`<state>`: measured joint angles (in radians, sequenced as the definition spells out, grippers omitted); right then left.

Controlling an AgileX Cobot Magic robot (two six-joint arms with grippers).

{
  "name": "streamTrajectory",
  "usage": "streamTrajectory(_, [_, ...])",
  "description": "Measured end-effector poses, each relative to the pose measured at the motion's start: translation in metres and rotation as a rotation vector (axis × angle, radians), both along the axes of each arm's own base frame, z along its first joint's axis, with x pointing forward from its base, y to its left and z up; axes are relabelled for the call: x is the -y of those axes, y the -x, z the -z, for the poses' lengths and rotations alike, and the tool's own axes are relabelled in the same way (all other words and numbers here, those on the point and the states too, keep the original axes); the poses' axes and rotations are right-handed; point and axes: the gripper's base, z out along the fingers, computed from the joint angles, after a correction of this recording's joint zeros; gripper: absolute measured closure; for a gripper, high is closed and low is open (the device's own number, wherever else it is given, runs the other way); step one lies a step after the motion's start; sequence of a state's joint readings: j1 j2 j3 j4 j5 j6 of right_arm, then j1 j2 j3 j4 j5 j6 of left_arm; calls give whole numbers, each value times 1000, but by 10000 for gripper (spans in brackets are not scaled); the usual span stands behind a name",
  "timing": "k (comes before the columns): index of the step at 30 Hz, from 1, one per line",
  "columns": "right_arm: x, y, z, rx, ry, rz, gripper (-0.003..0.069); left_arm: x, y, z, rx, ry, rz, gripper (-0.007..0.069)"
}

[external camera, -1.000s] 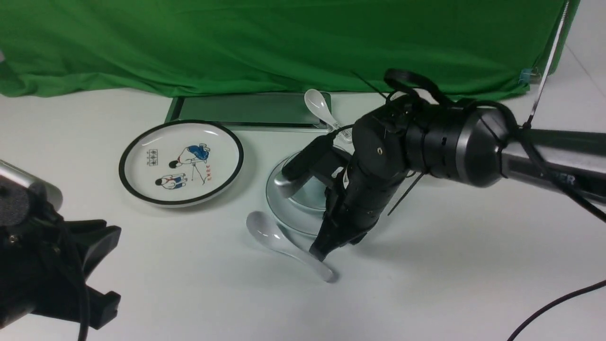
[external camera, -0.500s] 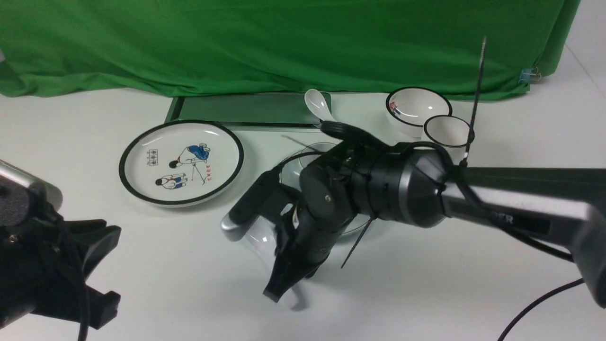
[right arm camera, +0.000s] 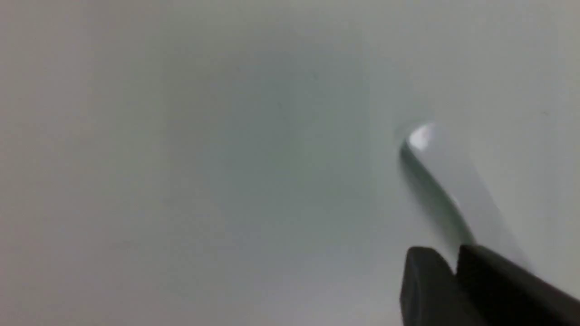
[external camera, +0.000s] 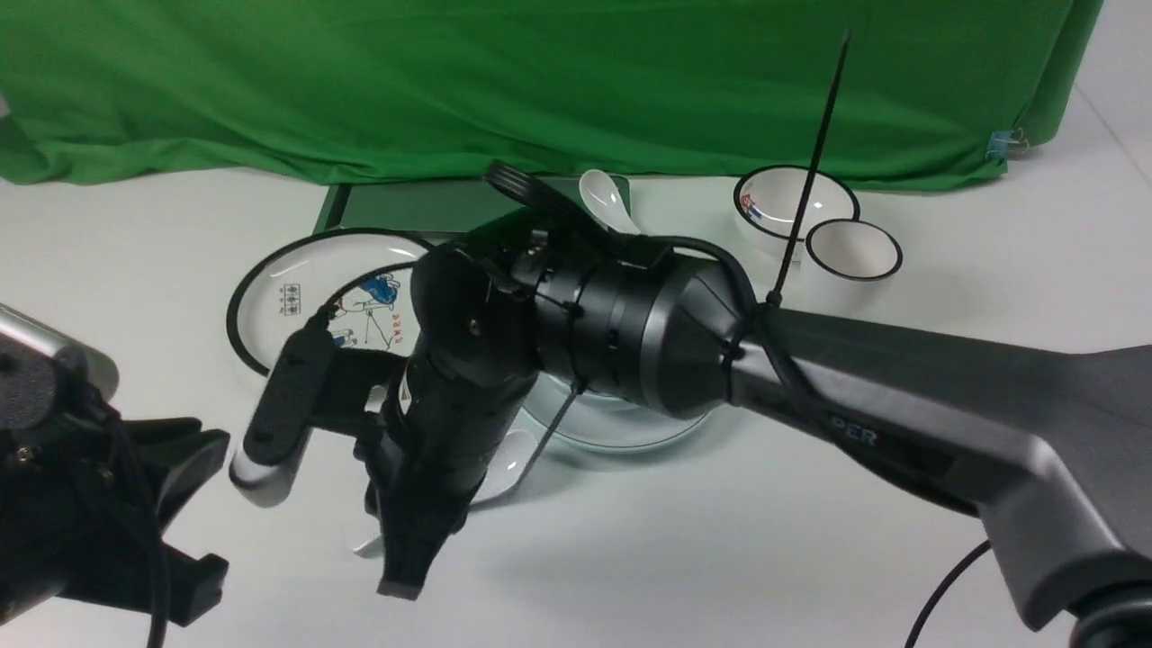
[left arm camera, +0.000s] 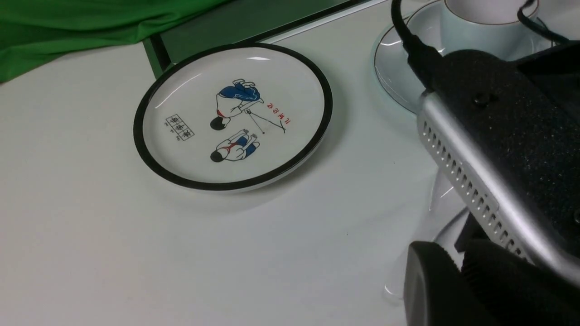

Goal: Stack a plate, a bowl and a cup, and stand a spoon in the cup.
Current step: Use the right arm to grab a blue soup spoon

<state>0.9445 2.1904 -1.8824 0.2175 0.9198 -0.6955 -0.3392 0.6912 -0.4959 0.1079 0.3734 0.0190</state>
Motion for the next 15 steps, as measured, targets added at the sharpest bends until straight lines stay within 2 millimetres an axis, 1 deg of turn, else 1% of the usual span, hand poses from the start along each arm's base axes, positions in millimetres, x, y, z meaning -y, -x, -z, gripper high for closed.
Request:
streamTrajectory(1, [0,0,1,4,5,-1,481,0,0,0,0,0,0,580])
streamTrajectory(3, [0,-6,3,47,37,-24,330,-2,4,-9,24,38,-25,580])
streamTrajectory(4, [-1,-8,7,60,45,-29,267,-3,5,-12,35,53,-36,580])
streamTrajectory(6, [-5,-12,16,74,43,-34,218,-5,7,-15,52,66,-54,580])
streamTrajectory(7, [-6,-13,21,81,39,-37,213,-6,7,-15,49,70,-61,580])
streamTrajectory(9, [-10,-16,32,86,36,-39,226,-6,7,-15,46,71,-67,580])
streamTrajectory(10, [-11,-17,37,86,39,-39,244,-6,7,-15,47,72,-69,580])
streamTrajectory(11, [-12,-18,44,85,40,-39,287,-6,7,-15,48,71,-70,580])
streamTrajectory(13, [-13,-19,47,84,38,-32,325,-7,7,-15,48,70,-70,580])
streamTrajectory(14, [-14,-20,47,82,20,-10,395,-7,7,-15,49,67,-70,578])
streamTrajectory(15, [-15,-20,48,80,8,-2,442,-7,7,-15,49,67,-70,578])
